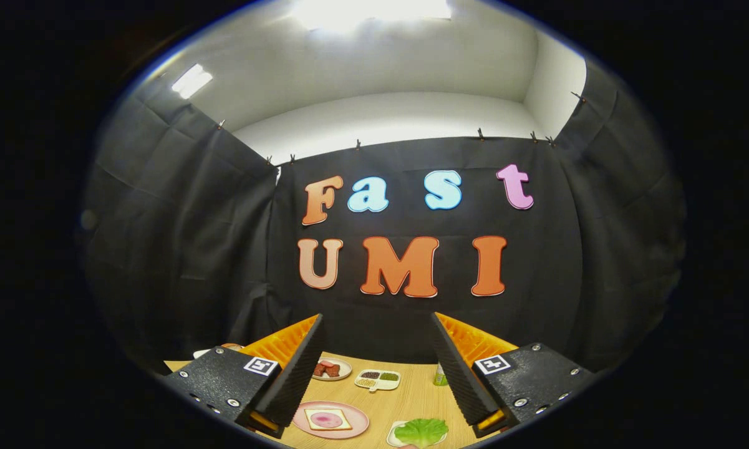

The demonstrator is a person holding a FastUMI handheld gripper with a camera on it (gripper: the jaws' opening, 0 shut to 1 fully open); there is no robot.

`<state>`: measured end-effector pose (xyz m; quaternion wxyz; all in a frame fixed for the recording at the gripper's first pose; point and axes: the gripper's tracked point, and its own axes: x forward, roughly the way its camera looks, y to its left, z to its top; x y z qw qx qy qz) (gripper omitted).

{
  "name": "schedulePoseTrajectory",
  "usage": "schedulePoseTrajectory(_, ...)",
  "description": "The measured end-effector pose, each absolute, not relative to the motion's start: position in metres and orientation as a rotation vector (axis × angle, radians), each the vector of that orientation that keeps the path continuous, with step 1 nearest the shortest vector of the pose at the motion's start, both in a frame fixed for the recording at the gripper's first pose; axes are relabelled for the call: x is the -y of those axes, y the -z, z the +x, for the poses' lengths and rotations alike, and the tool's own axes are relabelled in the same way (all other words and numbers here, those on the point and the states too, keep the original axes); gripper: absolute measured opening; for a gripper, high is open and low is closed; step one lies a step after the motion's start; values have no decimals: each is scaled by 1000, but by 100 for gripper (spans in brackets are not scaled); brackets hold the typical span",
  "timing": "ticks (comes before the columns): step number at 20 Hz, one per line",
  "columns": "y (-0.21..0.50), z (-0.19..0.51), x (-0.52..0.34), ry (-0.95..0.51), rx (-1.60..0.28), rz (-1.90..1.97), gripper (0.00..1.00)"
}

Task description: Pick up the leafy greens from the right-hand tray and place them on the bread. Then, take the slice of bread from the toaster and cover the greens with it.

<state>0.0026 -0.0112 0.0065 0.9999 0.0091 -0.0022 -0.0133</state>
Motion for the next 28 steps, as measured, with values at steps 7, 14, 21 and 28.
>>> schedulePoseTrajectory(7,13,4,21,52,-41,0,99)
schedulePoseTrajectory(14,60,15,35,64,-124,1,99)
schedulePoseTrajectory(21,116,30,55,75,-297,-4,99)
schedulePoseTrajectory(28,184,37,52,25,-537,4,99)
